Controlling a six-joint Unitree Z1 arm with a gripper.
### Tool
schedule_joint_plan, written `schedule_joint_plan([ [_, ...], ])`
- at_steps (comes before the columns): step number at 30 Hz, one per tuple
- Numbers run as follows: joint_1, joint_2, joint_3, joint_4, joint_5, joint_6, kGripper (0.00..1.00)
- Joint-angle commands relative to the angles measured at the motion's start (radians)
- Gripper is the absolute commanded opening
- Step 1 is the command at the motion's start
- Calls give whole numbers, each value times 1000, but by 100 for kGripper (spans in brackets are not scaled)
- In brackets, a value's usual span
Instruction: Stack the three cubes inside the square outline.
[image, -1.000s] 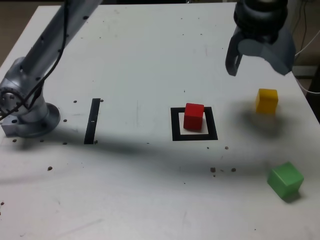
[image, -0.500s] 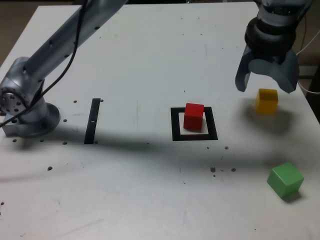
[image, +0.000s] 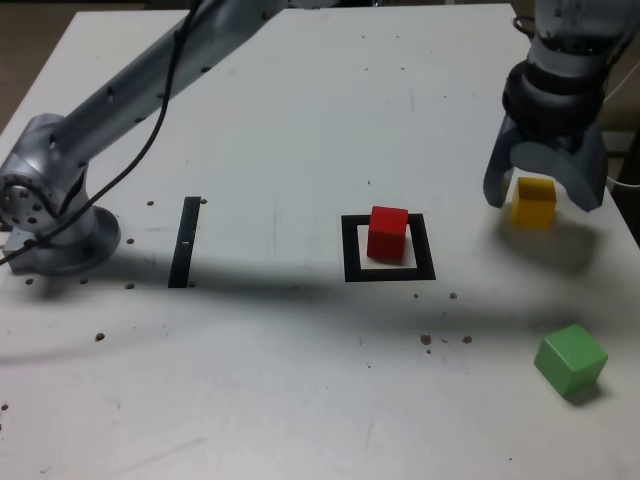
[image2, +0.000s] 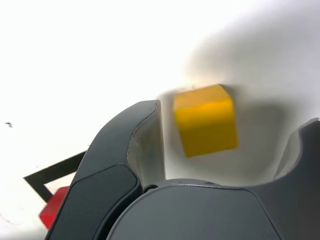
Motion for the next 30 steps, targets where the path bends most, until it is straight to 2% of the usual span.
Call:
schedule_joint_plan([
  [1, -1, 16, -16, 0, -7, 7, 84],
  [7, -1, 32, -30, 0, -15, 15, 78],
  [18, -1, 33, -42, 5, -12, 16, 51],
  [27, 1, 42, -38, 7, -24, 16, 48],
  [30, 2, 42, -33, 7, -26, 17, 42],
])
